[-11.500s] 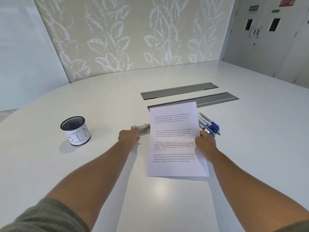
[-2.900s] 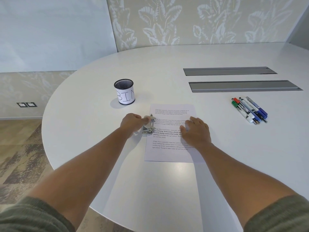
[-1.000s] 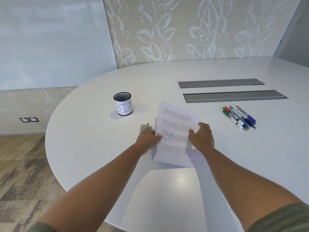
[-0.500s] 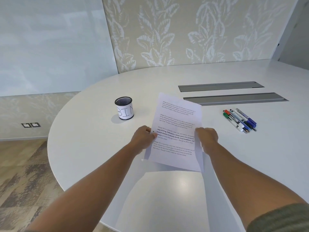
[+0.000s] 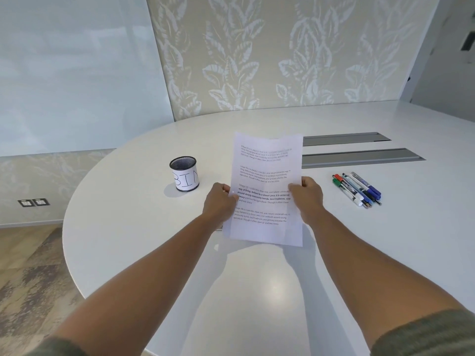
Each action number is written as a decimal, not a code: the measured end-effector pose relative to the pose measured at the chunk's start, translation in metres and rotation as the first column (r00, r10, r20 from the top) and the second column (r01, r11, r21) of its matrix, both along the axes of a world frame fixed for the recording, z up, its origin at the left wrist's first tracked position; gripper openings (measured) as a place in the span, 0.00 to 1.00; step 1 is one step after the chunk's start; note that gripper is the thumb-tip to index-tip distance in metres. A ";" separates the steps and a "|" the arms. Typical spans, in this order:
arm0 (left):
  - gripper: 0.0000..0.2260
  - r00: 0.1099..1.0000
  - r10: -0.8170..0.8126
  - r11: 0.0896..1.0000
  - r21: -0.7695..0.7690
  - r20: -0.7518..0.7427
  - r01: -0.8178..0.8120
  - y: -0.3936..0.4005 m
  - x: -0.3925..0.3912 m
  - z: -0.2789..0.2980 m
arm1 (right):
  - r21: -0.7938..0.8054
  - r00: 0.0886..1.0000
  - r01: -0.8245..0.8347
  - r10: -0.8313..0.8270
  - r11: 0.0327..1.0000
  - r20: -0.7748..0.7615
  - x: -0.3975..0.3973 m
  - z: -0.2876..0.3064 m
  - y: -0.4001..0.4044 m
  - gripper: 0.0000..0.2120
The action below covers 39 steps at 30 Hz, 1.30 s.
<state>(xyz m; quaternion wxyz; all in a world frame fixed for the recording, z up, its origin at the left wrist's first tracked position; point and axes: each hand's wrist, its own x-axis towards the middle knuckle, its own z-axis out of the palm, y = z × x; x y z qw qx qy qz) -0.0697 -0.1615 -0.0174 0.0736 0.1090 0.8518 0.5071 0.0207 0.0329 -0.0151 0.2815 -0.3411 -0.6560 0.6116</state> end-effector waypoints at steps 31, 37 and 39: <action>0.14 0.988 -0.049 0.989 -0.148 -0.150 0.027 0.030 -0.004 -0.009 | 0.429 0.972 -0.119 0.015 0.896 0.236 0.020 -0.022 0.014 0.06; 0.06 0.968 -0.232 0.875 -0.455 -0.098 0.164 0.025 0.002 -0.025 | 0.400 0.893 -0.236 0.035 0.886 0.450 0.028 -0.051 0.011 0.06; 0.06 0.970 -0.226 0.873 -0.459 -0.085 0.163 0.026 0.000 -0.024 | 0.414 0.884 -0.240 0.021 0.878 0.467 0.026 -0.050 0.011 0.06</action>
